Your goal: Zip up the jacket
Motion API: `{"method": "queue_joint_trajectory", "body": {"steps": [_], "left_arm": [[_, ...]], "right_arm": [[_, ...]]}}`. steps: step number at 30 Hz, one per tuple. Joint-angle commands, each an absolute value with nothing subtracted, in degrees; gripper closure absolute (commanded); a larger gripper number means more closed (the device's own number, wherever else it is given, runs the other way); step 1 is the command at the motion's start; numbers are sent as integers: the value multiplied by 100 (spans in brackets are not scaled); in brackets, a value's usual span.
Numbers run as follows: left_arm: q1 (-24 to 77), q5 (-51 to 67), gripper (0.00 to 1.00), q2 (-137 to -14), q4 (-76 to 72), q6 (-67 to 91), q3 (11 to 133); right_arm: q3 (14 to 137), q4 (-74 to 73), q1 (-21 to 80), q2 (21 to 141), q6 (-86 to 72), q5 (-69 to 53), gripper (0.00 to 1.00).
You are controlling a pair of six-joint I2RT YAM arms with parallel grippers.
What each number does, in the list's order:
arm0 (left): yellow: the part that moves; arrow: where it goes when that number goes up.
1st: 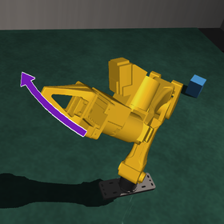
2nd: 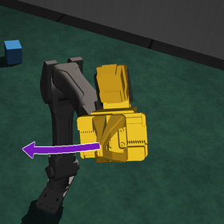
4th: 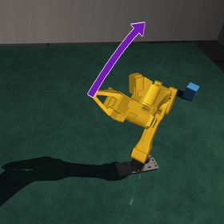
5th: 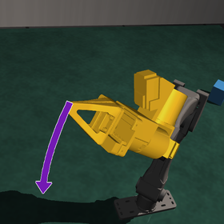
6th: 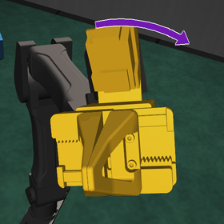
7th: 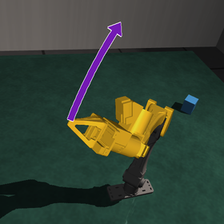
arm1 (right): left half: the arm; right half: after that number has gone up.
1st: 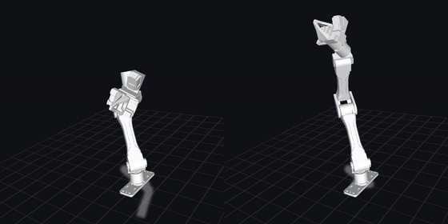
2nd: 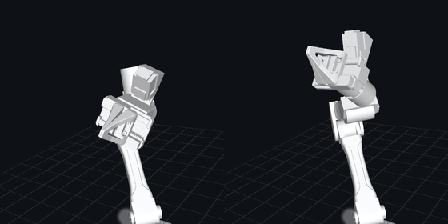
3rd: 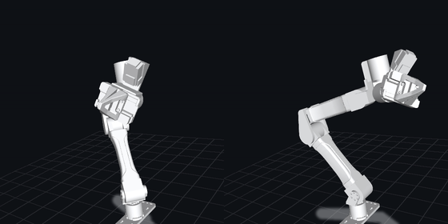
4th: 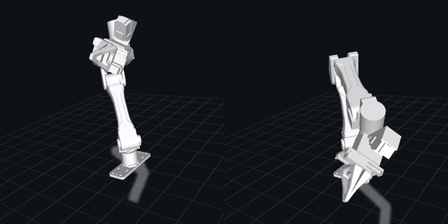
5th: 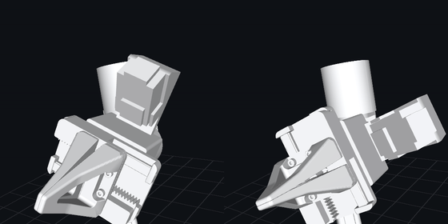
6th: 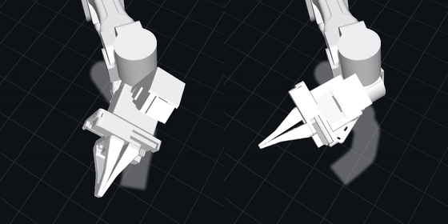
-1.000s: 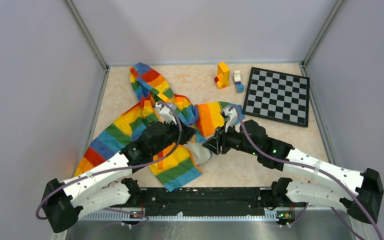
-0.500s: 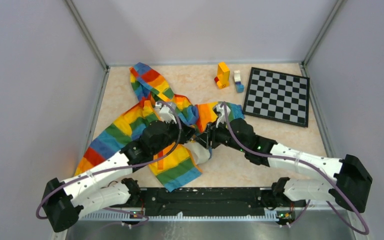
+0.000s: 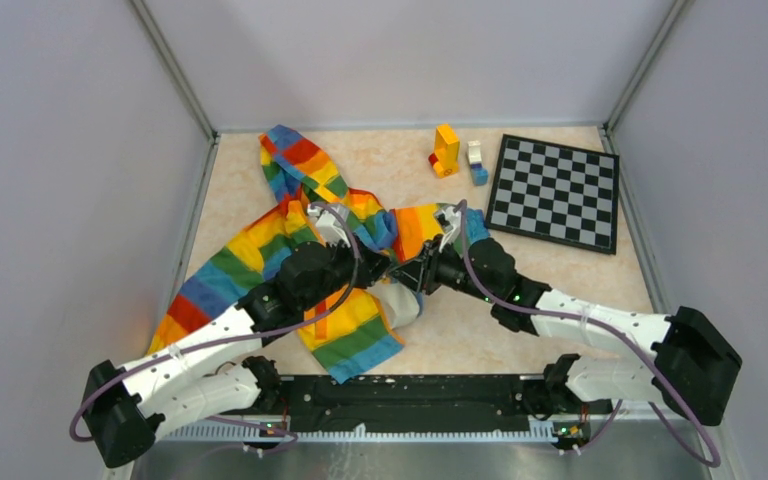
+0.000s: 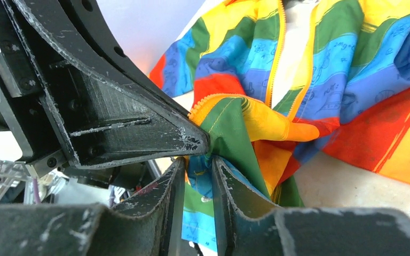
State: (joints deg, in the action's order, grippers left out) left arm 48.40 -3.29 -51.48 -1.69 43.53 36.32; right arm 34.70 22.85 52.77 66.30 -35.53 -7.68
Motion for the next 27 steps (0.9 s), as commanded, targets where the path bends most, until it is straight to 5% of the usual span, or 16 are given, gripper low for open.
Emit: {"method": "queue_joint_trajectory", "body": {"steps": [1, 13, 19, 23, 25, 27], "left_arm": [[4854, -112, 100, -5018, -520, 4468, 3622], [4852, -66, 100, -4991, -503, 4584, 3621], [4858, -45, 100, -4945, -417, 4606, 3626], [4852, -36, 99, -4903, -378, 4677, 3602], [4852, -31, 85, -4850, -369, 4712, 3591], [4852, -29, 60, -4766, -339, 4752, 3557]], "right_arm": [[3286, 3286, 5119, 6709, -3724, -1169, 76], [2970, 4376, 4870, 6926, -3870, -1882, 83], [2866, 4835, 4771, 7008, -3677, -2364, 100], [2754, 5324, 4553, 7128, -3632, -3013, 100], [2726, 5512, 4426, 7235, -3599, -3340, 100], [2718, 5670, 4295, 7388, -3543, -3664, 100]]}}
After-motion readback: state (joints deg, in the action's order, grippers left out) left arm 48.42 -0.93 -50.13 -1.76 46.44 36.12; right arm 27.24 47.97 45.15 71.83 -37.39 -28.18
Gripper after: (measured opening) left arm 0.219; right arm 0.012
